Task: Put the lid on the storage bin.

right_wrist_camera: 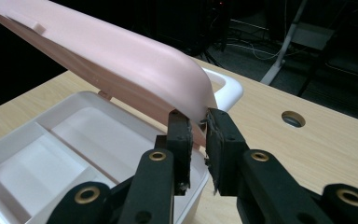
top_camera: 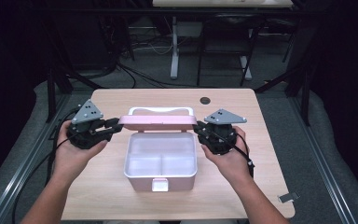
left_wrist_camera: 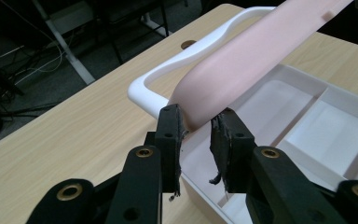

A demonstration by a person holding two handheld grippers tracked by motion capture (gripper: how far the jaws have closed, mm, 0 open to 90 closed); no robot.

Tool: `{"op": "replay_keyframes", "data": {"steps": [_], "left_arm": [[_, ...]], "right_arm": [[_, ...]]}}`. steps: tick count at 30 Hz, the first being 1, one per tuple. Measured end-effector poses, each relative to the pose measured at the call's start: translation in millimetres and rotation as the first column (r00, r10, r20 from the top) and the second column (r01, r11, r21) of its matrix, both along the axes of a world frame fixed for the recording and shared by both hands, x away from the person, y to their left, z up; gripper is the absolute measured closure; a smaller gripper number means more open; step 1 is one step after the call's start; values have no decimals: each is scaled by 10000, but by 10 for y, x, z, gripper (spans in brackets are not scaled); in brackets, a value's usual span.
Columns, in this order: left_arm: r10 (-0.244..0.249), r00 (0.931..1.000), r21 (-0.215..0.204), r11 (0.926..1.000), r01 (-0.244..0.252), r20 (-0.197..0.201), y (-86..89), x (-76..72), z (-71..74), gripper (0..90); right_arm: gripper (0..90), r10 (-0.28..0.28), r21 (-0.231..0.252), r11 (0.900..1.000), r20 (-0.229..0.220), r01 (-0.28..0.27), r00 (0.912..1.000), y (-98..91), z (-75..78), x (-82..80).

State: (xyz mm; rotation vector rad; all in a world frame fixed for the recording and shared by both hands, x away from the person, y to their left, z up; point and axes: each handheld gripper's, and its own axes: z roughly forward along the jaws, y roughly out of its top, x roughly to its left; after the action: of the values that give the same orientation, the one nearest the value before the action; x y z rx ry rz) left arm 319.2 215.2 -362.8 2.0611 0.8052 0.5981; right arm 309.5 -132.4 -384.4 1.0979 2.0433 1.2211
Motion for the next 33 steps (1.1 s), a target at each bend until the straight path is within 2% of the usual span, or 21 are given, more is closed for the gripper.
{"op": "replay_keyframes", "data": {"steps": [7,9,17,22,29,30,32,33], "left_arm": [[-20,9999,113,9999,19,119,1,-119,-64,729],[-42,10000,100,9999,41,90,6,-142,-82,729],[-149,9999,34,9999,149,14,24,-258,-166,735],[-179,9998,48,9998,179,11,32,-338,-244,741],[-257,9996,-31,9997,257,-99,49,-423,-344,746],[-239,9996,-79,9997,238,-117,52,-432,-355,748],[-245,9996,-117,9996,243,-149,59,-441,-376,749],[-234,9996,-115,9997,232,-184,58,-444,-389,749]], "right_arm": [[801,37,-55,10000,112,-37,9999,-4,-68,-115],[800,199,3,9998,129,-200,9997,-13,-87,-135],[799,287,16,9996,76,-287,9996,-44,-153,-238],[795,406,27,9992,230,-407,9989,-65,-232,-308],[788,664,87,9978,4,-664,9978,-90,-305,-367],[788,548,53,9985,-25,-548,9985,-89,-315,-379],[788,815,242,9964,-62,-813,9967,-103,-340,-384],[788,748,228,9970,-72,-746,9972,-105,-349,-392]]}}
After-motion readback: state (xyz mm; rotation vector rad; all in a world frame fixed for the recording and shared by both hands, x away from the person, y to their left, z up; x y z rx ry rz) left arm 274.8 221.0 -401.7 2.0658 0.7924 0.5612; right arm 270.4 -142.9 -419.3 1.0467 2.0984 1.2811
